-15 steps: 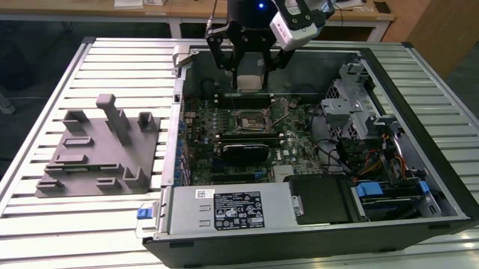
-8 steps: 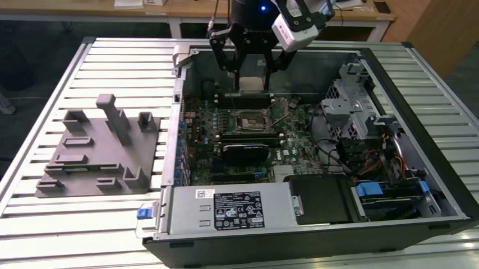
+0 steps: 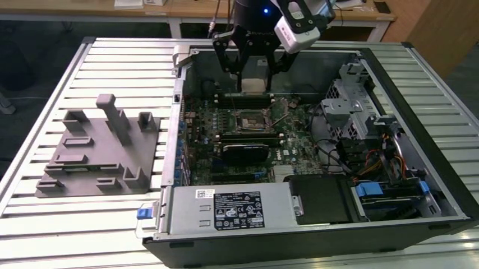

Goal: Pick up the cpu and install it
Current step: 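Pick up the cpu and move it towards the insertion slot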

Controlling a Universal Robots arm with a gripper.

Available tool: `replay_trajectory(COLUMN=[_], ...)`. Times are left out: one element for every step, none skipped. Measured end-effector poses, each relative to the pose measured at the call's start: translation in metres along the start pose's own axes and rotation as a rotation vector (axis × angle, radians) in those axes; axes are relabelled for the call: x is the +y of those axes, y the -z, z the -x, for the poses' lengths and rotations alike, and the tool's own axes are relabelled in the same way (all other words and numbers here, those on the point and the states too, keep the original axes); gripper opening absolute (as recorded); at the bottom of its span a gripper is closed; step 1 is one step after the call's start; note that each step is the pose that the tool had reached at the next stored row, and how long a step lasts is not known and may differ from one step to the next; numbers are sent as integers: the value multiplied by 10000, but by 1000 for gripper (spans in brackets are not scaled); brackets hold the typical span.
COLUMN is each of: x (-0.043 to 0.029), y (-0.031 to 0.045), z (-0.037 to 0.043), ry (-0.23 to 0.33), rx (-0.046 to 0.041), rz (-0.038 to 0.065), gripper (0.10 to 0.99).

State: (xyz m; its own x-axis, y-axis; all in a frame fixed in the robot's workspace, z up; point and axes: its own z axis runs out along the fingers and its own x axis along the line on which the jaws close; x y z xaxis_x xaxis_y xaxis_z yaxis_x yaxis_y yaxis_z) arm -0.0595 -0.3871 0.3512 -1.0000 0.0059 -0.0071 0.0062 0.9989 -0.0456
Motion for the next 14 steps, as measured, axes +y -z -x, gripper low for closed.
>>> replay_trajectory(x=[5,10,16,21,26,31,37,44,52,61,69,78,87,97], y=[-6,-13,-20,-27,-34,-41,-48,-56,-64,-73,-80,-88,-95,-102], z=[6,11,18,24,30,36,42,48,54,60,66,71,78,84], ry=[0,0,0,1,1,1,0,0,0,0,1,1,3,2], rx=[1,1,1,2,2,3,4,5,4,4,5,5,6,7], rz=[-14,-27,-43,-56,-73,-90,-110,-127,-147,-171,-194,-216,-238,-256], gripper=[545,545,545,545,545,545,545,545,545,545,545,545,545,545])
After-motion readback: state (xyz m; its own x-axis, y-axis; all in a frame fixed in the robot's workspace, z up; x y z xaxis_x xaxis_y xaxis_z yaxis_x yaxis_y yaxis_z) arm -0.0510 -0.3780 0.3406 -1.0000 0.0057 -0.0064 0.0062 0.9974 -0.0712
